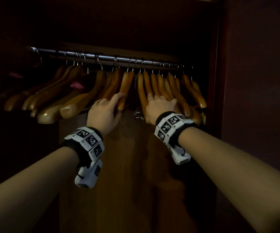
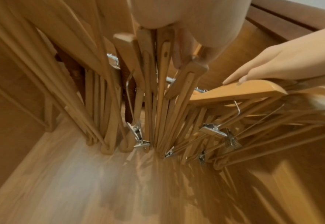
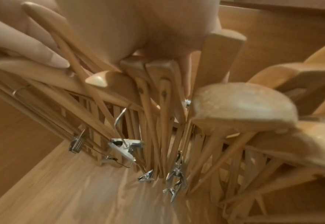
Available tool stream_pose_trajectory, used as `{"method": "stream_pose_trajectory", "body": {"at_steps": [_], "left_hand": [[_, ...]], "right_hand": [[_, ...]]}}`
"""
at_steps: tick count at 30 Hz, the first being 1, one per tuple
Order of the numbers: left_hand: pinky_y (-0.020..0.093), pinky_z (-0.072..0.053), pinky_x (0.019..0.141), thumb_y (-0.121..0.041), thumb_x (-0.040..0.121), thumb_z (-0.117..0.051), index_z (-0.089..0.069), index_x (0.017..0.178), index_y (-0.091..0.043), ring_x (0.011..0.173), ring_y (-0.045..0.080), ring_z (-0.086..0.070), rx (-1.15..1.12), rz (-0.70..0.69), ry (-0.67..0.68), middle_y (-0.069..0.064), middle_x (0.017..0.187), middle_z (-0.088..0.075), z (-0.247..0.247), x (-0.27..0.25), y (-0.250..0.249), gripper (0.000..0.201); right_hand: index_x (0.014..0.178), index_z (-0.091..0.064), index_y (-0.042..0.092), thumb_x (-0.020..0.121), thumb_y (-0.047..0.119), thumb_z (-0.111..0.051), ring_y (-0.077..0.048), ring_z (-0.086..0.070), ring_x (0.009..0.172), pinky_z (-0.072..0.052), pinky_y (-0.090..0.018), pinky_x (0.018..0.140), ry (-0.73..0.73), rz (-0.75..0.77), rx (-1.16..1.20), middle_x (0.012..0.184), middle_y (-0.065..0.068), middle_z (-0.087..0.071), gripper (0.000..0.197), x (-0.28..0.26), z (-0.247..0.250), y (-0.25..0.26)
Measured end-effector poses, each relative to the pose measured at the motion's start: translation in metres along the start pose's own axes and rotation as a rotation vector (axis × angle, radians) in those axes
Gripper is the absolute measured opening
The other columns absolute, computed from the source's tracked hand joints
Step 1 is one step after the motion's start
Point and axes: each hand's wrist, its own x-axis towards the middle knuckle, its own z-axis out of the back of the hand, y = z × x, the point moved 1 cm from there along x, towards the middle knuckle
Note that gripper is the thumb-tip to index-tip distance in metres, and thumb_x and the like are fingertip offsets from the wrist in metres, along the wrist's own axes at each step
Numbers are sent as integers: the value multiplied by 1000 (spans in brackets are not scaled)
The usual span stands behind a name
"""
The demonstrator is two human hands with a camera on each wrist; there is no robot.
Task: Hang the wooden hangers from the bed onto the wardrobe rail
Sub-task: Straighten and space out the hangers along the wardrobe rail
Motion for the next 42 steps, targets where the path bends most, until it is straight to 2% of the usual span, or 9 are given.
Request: {"method": "stream_pose_trajectory", "body": {"at_steps": [20,23,25,28,30,32,35,38,42], "left_hand": [[33,-41,87,-24,94,-46,-20,147,-30,106,27,-53,39,43,162,10,116,-57,11,-5,-1,60],[35,-37,98,-20,91,-48,-27,145,-26,119,24,-48,44,-8,144,6,127,-55,22,-12,2,58],[31,-36,99,-17,89,-50,-36,141,-21,120,21,-47,59,-36,78,4,127,-56,34,-16,8,54],[30,-38,96,-18,88,-53,-46,132,-15,116,22,-50,81,-61,-31,6,121,-59,62,-19,23,45],[31,-38,96,-19,88,-54,-50,127,-14,116,23,-51,95,-47,-73,6,119,-60,83,-19,39,40],[31,-36,96,-19,88,-53,-50,125,-14,116,23,-49,111,23,-98,6,119,-59,104,-19,58,37],[32,-33,95,-22,89,-51,-49,124,-14,116,24,-47,171,132,-101,7,121,-57,127,-24,92,36],[38,-34,97,-28,91,-50,-45,127,-15,119,26,-44,214,230,-24,8,125,-54,140,-33,124,38],[41,-38,98,-37,93,-49,-40,131,-16,121,30,-44,164,343,96,10,128,-53,142,-44,154,44]], "right_hand": [[149,-9,14,91,34,-52,-28,-26,138,-20,-60,107,-41,20,-14,152,-12,-24,75,-2,-4,-3],[149,-8,15,87,36,-58,-28,-25,139,-20,-59,107,-14,16,-10,152,-11,-23,82,-3,-1,-2],[149,-8,17,85,36,-61,-28,-25,139,-19,-60,107,7,6,0,152,-10,-23,85,-3,2,-2],[149,-17,18,93,34,-47,-27,-28,138,-12,-60,109,15,-8,99,151,-8,-28,65,-1,5,-2],[142,-33,18,99,35,-32,-28,-34,134,-9,-60,112,-44,-41,219,144,-9,-39,46,-4,10,0],[134,-44,15,101,35,-23,-31,-37,131,-9,-58,113,-133,-72,314,137,-12,-46,44,-8,17,8],[133,-44,10,101,26,-28,-33,-37,131,-12,-52,115,-324,-44,421,136,-16,-47,39,-15,31,26],[131,-47,7,99,21,-34,-34,-40,126,-24,-44,110,-501,-19,569,132,-18,-48,36,-24,51,45],[129,-49,10,98,26,-38,-29,-41,122,-35,-39,98,-547,79,735,128,-14,-49,36,-35,71,83]]}}
